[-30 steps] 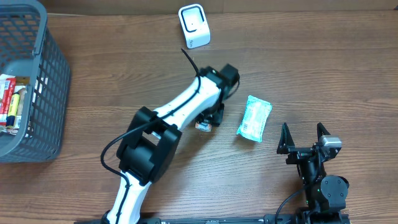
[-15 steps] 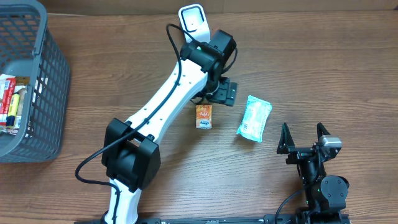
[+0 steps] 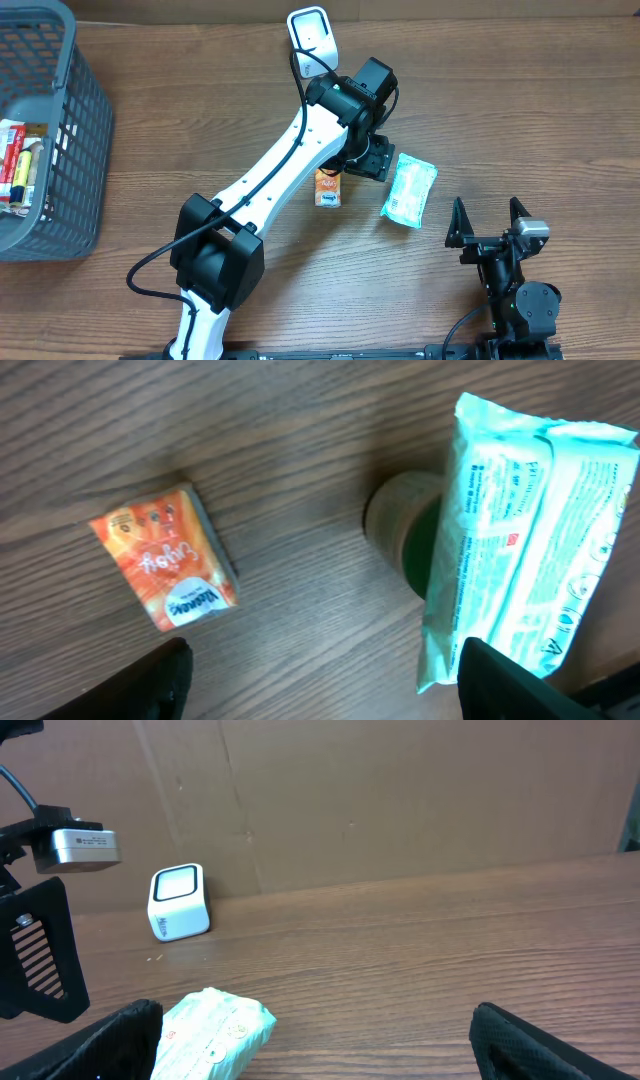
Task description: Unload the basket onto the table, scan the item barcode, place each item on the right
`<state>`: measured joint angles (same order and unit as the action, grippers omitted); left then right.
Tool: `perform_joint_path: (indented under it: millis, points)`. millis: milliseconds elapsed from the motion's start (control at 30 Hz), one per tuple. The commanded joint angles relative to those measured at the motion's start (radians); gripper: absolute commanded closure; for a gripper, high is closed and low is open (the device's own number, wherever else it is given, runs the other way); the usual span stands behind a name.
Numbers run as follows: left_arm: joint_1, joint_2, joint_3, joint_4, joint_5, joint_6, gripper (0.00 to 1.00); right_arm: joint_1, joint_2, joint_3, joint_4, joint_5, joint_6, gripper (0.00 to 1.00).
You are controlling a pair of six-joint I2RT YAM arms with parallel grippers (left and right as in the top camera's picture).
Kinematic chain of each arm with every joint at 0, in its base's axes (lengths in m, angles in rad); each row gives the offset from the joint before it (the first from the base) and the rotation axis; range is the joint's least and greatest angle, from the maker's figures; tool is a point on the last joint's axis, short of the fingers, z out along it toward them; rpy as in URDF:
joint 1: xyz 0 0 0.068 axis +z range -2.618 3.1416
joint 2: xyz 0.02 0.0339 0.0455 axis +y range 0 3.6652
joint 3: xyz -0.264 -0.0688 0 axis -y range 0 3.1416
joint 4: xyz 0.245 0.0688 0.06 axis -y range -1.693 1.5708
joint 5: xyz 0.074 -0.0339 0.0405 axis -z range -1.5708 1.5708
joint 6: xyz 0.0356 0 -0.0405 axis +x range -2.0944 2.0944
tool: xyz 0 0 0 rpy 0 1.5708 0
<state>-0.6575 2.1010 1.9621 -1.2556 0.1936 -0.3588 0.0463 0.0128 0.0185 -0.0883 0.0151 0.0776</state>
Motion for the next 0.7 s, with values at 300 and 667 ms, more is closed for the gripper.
perform_joint_path:
  millis: [300,667]
  points:
    - [-0.063,0.005,-0.005,0.018,0.118,0.048,0.21,-0.003,-0.010,-0.011,0.006,0.002,-0.003,0.00]
    - [-0.158,0.005,-0.006,0.068,0.031,0.026,0.18,-0.003,-0.010,-0.011,0.006,0.002,-0.003,0.00]
